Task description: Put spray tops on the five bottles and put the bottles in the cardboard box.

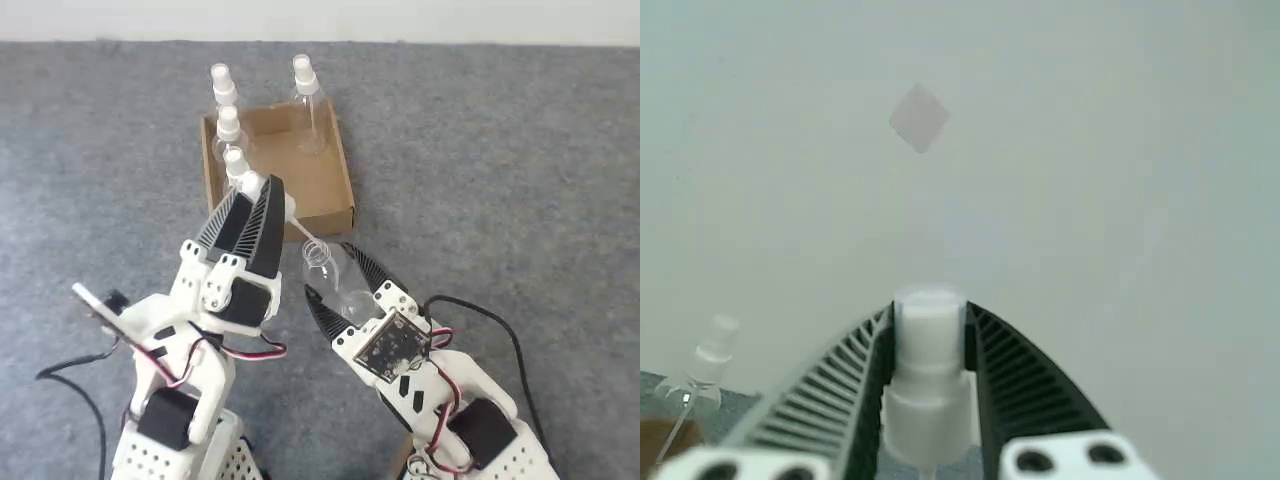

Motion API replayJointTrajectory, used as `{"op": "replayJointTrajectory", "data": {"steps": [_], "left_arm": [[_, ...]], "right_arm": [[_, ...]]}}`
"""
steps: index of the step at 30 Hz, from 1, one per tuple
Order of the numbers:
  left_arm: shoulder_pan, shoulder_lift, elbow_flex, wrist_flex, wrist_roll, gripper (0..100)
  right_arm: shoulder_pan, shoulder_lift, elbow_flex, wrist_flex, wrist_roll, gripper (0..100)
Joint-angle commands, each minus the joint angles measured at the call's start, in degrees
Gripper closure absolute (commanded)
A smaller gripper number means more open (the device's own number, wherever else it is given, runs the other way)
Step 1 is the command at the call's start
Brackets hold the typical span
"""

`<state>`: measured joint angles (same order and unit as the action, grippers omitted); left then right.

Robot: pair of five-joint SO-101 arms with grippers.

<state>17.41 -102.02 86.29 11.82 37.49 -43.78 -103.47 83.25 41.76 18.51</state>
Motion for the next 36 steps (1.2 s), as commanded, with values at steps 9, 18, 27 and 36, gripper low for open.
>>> {"op": "replayJointTrajectory", "data": {"steps": [9,18,27,36], "left_arm": [[4.0,-0.8,1.5,0.3,-6.7,99],[6.2,-0.8,2.2,0.2,-10.1,99],[6.7,-0.4,2.6,1.1,-13.7,98],[11.2,-0.4,3.2,2.8,-18.5,98]], "right_arm": [[-0.5,-0.6,3.4,-3.6,-0.4,93.7],[5.8,-0.6,3.0,-2.7,-10.5,93.7],[7.5,-0.6,3.2,-2.6,-10.7,93.8],[7.2,-0.6,3.5,-4.1,-5.8,99.1]]}}
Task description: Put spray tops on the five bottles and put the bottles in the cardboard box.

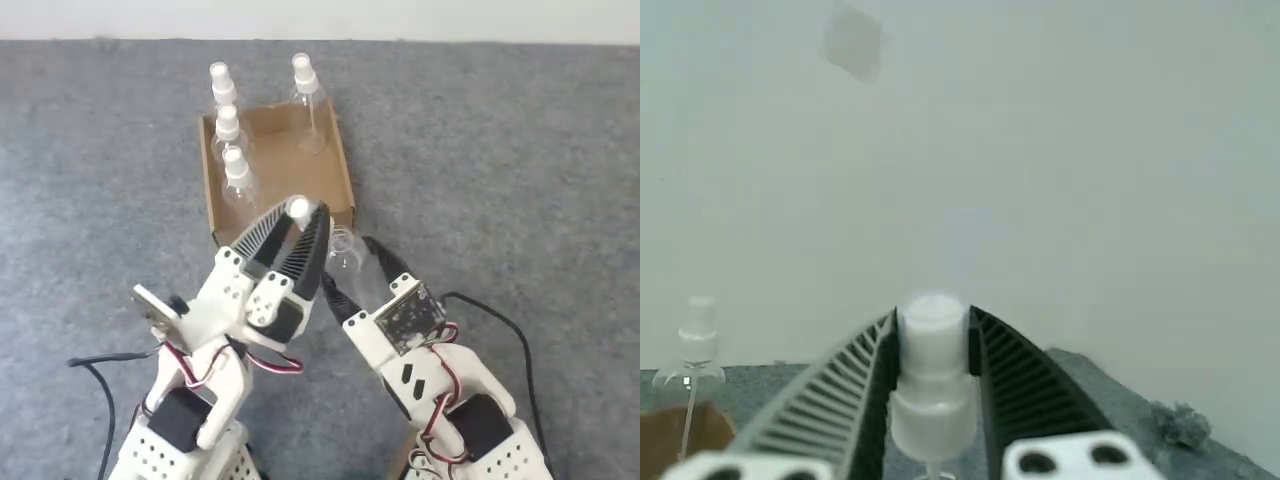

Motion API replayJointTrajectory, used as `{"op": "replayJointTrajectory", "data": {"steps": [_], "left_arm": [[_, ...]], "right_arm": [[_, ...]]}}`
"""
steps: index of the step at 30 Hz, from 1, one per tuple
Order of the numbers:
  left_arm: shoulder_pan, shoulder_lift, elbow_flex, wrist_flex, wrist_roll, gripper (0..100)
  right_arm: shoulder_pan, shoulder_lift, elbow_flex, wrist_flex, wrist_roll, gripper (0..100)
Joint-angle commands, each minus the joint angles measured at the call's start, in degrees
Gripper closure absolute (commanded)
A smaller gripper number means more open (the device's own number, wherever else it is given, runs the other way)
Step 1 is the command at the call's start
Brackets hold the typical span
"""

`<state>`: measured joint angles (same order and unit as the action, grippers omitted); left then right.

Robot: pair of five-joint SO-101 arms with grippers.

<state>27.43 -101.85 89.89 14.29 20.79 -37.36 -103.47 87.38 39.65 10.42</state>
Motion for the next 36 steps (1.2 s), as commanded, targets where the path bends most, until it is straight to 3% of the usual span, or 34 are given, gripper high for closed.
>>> {"op": "replayJointTrajectory", "data": {"steps": [1,8,20,25,32,36], "left_arm": [[1.3,-0.6,-0.4,0.8,-2.1,98],[0.9,-0.6,-0.5,3.3,-1.8,87],[0.7,-1.0,-1.7,4.5,-2.1,86],[0.4,-1.0,-7.4,10.9,-1.9,87],[-8.0,-1.1,-11.3,12.0,1.7,87],[-9.2,-0.8,-11.3,11.7,3.6,87]], "right_arm": [[0.7,-0.6,-0.8,-1.9,2.5,99.1],[0.7,-0.6,-1.1,-1.9,3.1,99.1],[0.7,-0.6,-0.6,-1.9,5.5,99.1],[0.7,-0.6,-0.5,-1.6,5.4,99.1],[0.7,-0.6,0.0,-1.4,5.4,99.1],[0.7,-0.6,0.4,-1.1,5.4,99.1]]}}
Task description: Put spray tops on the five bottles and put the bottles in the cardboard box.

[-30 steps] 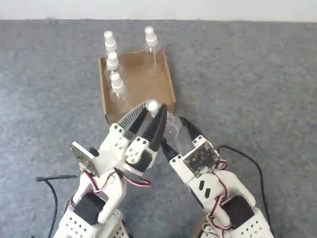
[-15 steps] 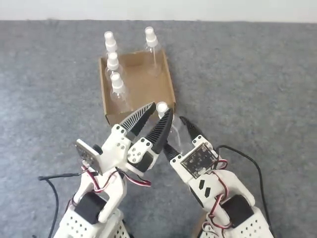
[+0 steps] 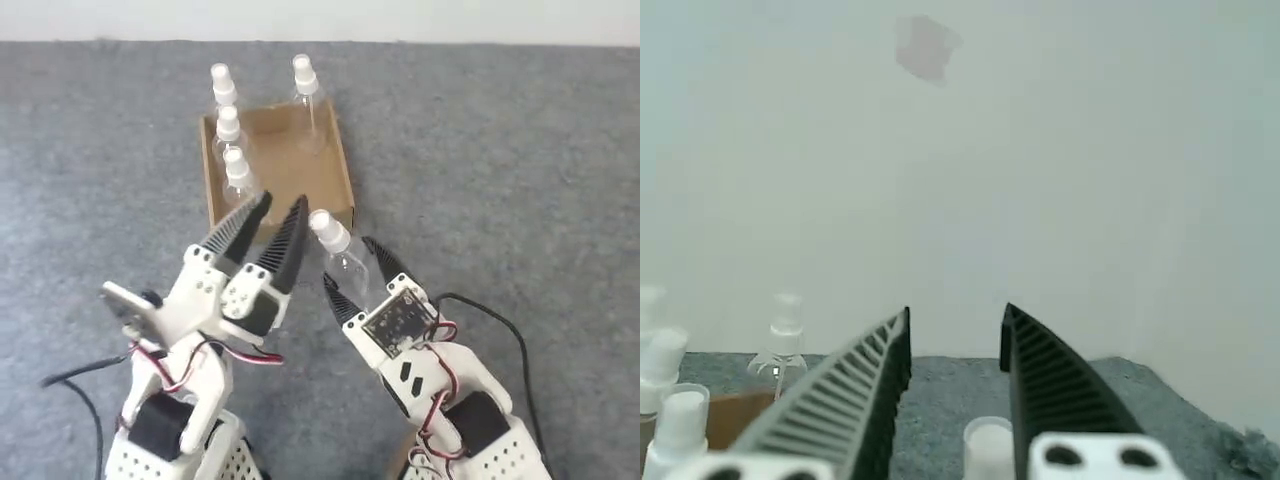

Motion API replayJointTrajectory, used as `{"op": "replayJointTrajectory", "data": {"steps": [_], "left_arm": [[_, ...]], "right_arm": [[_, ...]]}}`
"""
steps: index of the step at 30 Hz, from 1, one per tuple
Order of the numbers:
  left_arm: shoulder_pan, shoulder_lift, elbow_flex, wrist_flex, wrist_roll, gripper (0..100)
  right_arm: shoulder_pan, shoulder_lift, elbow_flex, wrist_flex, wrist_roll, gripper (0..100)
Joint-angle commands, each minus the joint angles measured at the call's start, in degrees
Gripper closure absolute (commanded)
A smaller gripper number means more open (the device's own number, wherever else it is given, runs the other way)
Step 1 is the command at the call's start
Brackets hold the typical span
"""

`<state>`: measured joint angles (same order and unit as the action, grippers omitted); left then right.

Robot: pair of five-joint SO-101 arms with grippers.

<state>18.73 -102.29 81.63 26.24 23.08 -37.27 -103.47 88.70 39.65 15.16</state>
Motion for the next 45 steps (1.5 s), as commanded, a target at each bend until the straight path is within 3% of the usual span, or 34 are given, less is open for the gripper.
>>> {"op": "replayJointTrajectory", "data": {"steps": [1,6,11,32,37,45], "left_arm": [[-0.4,-0.2,-2.9,-0.1,1.3,87],[-0.4,-0.2,0.6,-2.8,1.1,86],[0.7,-0.2,4.4,-6.9,-3.5,86],[4.9,-0.2,6.8,-6.7,-6.7,87],[8.3,-0.4,7.5,-5.7,-12.0,87],[6.2,-0.5,3.5,-3.9,-11.8,87]], "right_arm": [[0.6,-0.6,-1.1,-1.1,0.6,99.1],[0.5,-0.6,-1.5,-1.1,0.6,99.1],[-2.4,-0.6,-2.2,-1.0,1.1,99.1],[-6.4,-0.6,-4.6,0.6,1.1,99.1],[-6.2,-0.6,-4.5,0.6,1.1,99.1],[-6.1,-0.6,-2.1,0.6,1.1,99.1]]}}
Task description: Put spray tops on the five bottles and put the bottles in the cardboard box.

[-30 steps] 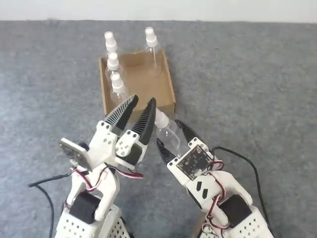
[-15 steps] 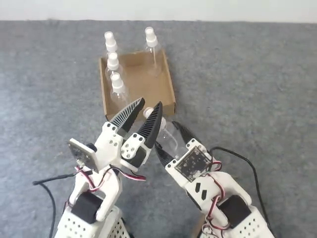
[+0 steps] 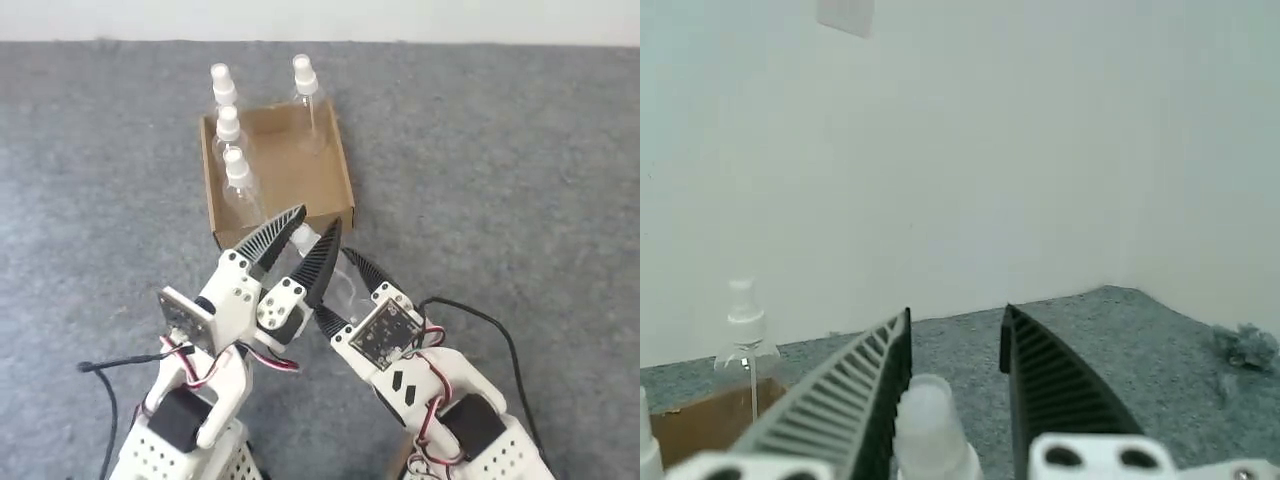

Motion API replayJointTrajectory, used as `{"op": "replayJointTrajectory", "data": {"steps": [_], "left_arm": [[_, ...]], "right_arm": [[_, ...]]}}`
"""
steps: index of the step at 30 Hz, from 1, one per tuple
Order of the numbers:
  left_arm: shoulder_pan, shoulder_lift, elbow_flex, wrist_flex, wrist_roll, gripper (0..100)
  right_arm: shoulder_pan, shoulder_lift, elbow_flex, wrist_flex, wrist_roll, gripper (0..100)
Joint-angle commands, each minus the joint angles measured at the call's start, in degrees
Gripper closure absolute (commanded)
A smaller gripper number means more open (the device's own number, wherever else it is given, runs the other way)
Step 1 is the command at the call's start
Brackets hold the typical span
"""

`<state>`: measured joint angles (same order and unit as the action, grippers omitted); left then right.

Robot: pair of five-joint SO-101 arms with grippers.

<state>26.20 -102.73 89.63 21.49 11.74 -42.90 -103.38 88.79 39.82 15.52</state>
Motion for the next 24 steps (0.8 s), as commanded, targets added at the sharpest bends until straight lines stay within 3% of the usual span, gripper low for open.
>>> {"op": "replayJointTrajectory", "data": {"steps": [1,13,21,24], "left_arm": [[-1.8,-0.1,-5.4,1.8,-0.4,87],[-3.9,-0.2,-12.4,7.6,-0.4,87],[-12.8,-0.3,-12.4,7.7,-0.4,87],[-16.6,-0.3,-12.5,7.7,3.1,87]], "right_arm": [[-0.5,-0.7,-1.9,0.4,0.8,99.1],[-0.5,-0.7,-1.4,3.6,0.4,99.1],[-0.4,-0.7,-1.3,5.2,0.4,99.1],[0.0,-0.7,-1.3,5.2,0.3,99.1]]}}
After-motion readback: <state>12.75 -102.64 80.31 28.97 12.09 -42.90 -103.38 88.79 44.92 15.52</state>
